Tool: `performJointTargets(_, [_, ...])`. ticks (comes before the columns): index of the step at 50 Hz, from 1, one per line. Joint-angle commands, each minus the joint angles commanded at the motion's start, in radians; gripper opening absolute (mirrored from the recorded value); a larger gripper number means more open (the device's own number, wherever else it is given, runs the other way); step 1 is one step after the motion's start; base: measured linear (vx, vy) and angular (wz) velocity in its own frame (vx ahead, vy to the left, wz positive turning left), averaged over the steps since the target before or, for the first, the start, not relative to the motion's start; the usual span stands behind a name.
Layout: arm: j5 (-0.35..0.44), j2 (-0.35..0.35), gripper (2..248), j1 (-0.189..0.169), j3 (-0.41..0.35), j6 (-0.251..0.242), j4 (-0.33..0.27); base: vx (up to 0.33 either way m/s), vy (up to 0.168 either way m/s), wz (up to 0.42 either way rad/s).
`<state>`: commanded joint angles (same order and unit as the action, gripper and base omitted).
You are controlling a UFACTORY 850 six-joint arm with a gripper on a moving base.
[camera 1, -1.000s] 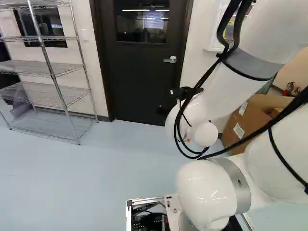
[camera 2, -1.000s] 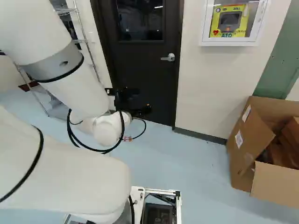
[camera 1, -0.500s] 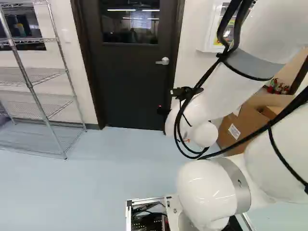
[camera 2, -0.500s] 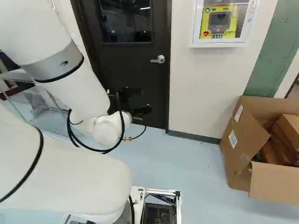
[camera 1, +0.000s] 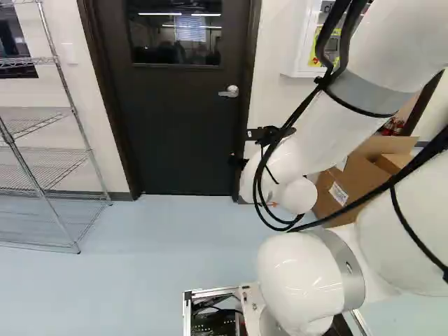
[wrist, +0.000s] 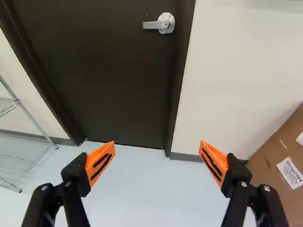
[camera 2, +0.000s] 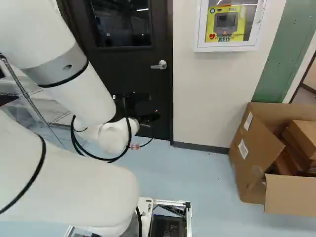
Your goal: Open the door and move inside
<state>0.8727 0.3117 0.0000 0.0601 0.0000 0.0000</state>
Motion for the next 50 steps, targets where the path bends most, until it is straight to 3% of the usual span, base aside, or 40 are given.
performJointTargets(50, [0.000,0.000,247,0.000,0.000,0.000,0.000,0.170,0.047,-0.023])
